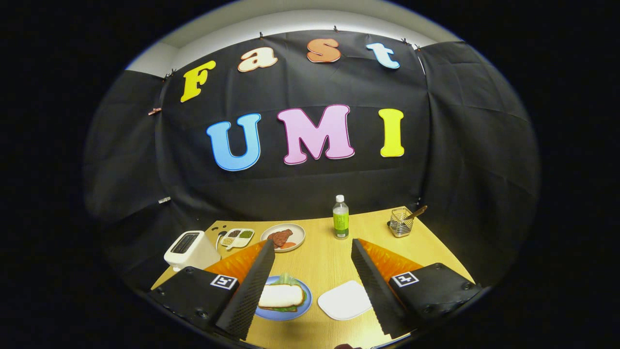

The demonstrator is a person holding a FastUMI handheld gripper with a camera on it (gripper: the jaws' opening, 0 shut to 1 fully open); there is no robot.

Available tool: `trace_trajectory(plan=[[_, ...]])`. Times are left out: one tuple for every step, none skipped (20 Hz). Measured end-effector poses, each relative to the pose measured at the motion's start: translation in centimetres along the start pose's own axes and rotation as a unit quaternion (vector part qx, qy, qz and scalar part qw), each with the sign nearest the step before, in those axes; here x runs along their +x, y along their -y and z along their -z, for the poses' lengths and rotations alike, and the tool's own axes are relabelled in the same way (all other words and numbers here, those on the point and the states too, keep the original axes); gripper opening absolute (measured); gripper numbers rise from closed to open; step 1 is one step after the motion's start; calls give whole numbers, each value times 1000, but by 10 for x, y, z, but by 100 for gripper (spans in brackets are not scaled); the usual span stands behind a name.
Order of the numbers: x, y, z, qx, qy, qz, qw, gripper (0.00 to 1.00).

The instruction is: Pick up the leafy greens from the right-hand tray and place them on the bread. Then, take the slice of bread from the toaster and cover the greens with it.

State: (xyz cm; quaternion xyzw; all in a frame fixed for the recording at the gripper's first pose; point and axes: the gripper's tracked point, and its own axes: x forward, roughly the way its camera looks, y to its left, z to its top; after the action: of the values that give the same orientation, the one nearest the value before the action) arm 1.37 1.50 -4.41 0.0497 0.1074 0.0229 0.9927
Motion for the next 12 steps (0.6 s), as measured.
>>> trace_trajectory(plan=[[0, 1, 2, -2, -1, 1, 1000, 99], [0, 3, 4, -4, -3, 4, 1000, 99], [1, 4, 5, -5, -3, 3, 1000, 99], [2, 4, 6, -4, -5, 1, 1000, 99], [1, 3, 7, -3, -6, -2, 1000, 99], [3, 3, 7, -2, -8, -4, 1000, 99], [3, 4, 7, 0, -9, -8, 1000, 99], [5, 4, 5, 1, -9, -11, 1000, 99], [7, 5, 4, 2, -9, -14, 1000, 99], [8, 6, 2, 1, -9, -18, 1000, 99], [7, 9, -1, 1, -7, -20, 1000, 99], [8, 11, -4, 0, -6, -22, 1000, 99]])
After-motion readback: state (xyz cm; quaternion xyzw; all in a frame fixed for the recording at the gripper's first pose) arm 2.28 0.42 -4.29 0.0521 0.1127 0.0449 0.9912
